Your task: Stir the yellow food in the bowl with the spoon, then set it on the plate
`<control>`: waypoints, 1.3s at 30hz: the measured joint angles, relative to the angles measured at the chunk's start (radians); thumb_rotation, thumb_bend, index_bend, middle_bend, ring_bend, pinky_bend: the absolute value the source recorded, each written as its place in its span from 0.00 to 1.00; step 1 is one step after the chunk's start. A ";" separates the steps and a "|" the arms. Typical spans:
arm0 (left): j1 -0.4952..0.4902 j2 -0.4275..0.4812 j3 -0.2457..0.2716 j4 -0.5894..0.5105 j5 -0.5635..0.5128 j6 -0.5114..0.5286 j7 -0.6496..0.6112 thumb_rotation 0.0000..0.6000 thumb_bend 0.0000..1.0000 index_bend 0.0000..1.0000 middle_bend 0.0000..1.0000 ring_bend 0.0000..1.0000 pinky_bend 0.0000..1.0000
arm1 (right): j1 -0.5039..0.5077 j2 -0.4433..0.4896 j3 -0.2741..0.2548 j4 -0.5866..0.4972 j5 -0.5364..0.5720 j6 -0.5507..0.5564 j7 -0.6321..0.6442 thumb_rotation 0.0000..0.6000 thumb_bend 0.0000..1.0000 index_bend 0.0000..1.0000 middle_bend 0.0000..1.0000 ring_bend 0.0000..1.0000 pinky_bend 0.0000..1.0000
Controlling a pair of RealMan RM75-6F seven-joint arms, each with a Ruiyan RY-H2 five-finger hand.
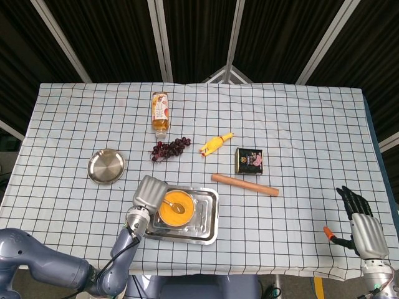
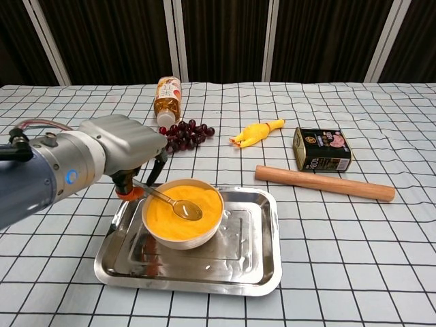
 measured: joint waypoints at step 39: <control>-0.024 0.042 0.070 -0.018 0.121 0.012 0.033 1.00 0.67 0.75 1.00 1.00 1.00 | 0.000 0.002 -0.001 -0.003 0.005 -0.005 0.000 1.00 0.32 0.00 0.00 0.00 0.00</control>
